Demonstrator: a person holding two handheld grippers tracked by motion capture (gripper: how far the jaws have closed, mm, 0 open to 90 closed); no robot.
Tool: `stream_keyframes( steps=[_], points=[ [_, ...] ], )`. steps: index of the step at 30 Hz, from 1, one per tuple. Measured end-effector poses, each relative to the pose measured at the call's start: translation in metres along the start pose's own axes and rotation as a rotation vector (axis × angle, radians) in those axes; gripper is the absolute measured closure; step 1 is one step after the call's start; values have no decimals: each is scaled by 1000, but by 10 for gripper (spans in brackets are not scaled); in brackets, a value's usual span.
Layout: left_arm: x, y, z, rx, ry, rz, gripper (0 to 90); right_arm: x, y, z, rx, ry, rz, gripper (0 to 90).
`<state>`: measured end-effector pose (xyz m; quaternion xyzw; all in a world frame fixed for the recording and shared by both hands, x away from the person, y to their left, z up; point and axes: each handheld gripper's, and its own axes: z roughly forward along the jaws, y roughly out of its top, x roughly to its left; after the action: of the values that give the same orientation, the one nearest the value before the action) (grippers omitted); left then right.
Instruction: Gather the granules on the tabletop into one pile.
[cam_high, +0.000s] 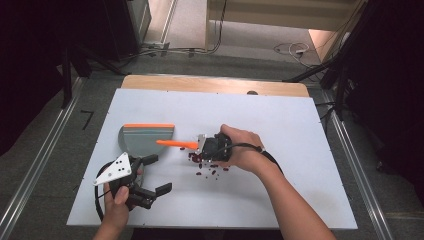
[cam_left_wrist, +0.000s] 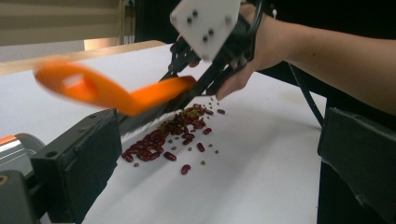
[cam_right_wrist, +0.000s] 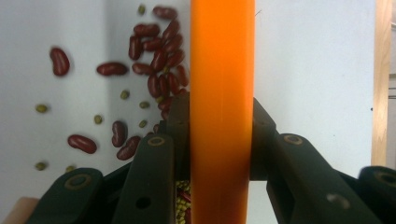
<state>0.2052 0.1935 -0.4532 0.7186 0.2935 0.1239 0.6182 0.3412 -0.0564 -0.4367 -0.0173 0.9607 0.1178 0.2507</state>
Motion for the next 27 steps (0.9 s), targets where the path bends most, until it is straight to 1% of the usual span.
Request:
stream_keyframes(
  steps=[1,2,3,4,5,6,7,8,9,10,11,12,15,16,17,18,19,20,22,23,24,25,26,27],
  points=[
    [0,0,0,0,0,0,9,-2,1,-4,5,34,41,684],
    [0,0,0,-1,1,-1,9,-6,2,-8,-9,21,55,684],
    [0,0,0,-1,2,-2,9,-9,4,-12,-12,33,87,684],
    [1,0,-1,-3,3,-2,9,-12,5,-16,-20,37,129,684],
    [1,0,-1,-4,3,-1,9,-14,7,-20,-21,53,181,684],
    [1,0,-1,-5,4,-1,9,-16,8,-22,-23,97,236,684],
    [1,1,-1,-7,5,-2,9,-18,11,-24,-16,144,306,684],
    [1,1,-1,-7,5,-2,9,-17,14,-25,-15,183,359,684],
    [1,1,-1,-6,6,0,9,-16,16,-25,-13,193,391,684],
    [1,1,-1,-7,6,-1,9,-14,20,-24,-12,217,432,684],
    [0,1,-1,-6,7,1,9,-13,21,-22,-12,242,485,684],
    [0,1,-2,-6,9,0,9,-14,23,-20,7,290,566,684],
    [0,1,-2,-5,8,4,9,-12,23,-12,-12,391,698,685],
    [0,1,-2,-5,9,4,9,-10,23,-10,-25,403,713,685],
    [0,1,-2,-5,10,3,9,-8,24,-8,-27,412,741,685],
    [0,1,-2,-7,8,1,9,-7,24,-6,-23,428,781,684],
    [0,1,-2,-7,8,1,9,-5,25,-3,-20,437,810,684],
    [1,1,-2,-7,8,0,9,-5,25,-1,-23,450,828,684],
    [1,1,-2,-7,8,0,9,-4,26,4,-43,481,887,683],
    [1,1,-2,-8,8,0,9,-4,26,6,-40,489,909,684],
    [1,1,-3,-7,8,1,9,-4,26,6,-40,489,909,684],
    [1,1,-3,-8,8,1,9,-3,26,11,-43,500,952,684],
    [1,1,-2,-6,7,2,9,-2,26,14,-33,515,994,684],
    [1,1,-2,-6,7,2,9,-2,26,16,-20,541,1031,684]
  ],
)
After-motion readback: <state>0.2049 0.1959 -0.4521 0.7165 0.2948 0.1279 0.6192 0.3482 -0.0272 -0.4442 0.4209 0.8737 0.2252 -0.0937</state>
